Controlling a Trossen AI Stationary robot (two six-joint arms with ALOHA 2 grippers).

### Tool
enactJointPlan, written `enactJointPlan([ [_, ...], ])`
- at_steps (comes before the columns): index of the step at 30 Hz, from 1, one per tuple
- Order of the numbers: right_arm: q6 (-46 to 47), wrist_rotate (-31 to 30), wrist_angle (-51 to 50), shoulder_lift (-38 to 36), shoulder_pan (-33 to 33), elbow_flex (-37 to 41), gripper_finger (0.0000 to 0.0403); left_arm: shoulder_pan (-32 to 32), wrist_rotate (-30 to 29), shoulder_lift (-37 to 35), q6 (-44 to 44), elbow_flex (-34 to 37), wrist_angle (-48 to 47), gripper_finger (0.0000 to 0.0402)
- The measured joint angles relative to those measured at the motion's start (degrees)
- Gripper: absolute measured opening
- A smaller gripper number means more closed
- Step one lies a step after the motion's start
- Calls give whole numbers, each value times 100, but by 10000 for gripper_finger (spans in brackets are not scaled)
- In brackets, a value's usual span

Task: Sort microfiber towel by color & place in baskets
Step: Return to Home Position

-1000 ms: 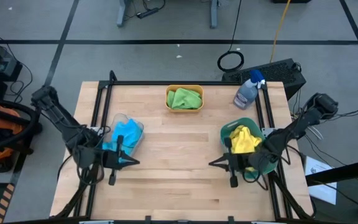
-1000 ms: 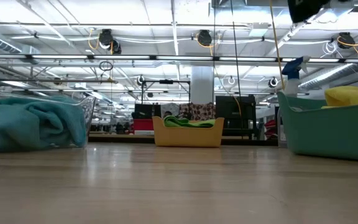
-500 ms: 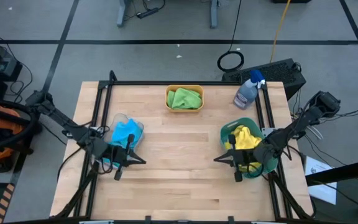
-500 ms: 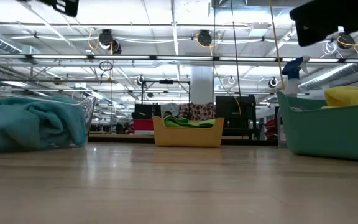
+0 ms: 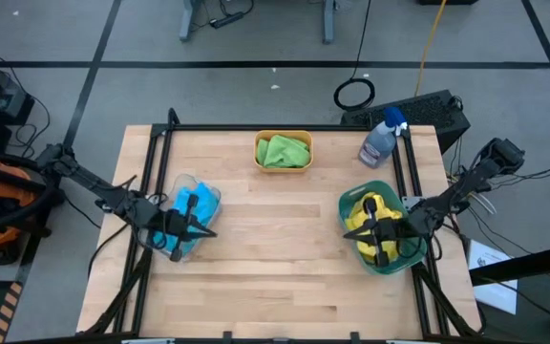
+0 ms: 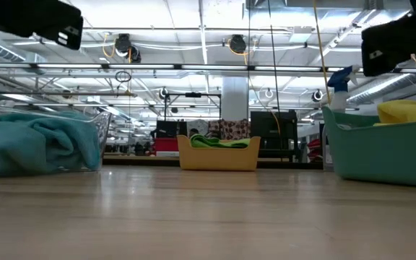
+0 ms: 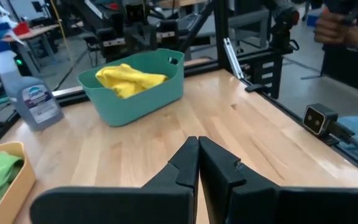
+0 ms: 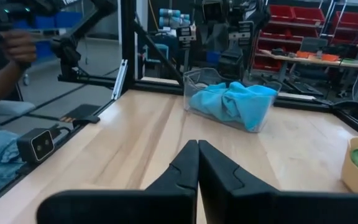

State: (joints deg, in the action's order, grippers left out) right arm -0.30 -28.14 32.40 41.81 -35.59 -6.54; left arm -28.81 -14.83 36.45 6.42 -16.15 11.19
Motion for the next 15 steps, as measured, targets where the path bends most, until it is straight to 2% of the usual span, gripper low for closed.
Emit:
enactJointPlan([
  [6, -32, 170, 317, -647, 2, 581, 0, 41, 149, -644, 2, 421, -20, 17],
  [15, -318, 439, 89, -925, 4, 574, 0, 41, 262, -1419, 12, 600, -508, 17],
])
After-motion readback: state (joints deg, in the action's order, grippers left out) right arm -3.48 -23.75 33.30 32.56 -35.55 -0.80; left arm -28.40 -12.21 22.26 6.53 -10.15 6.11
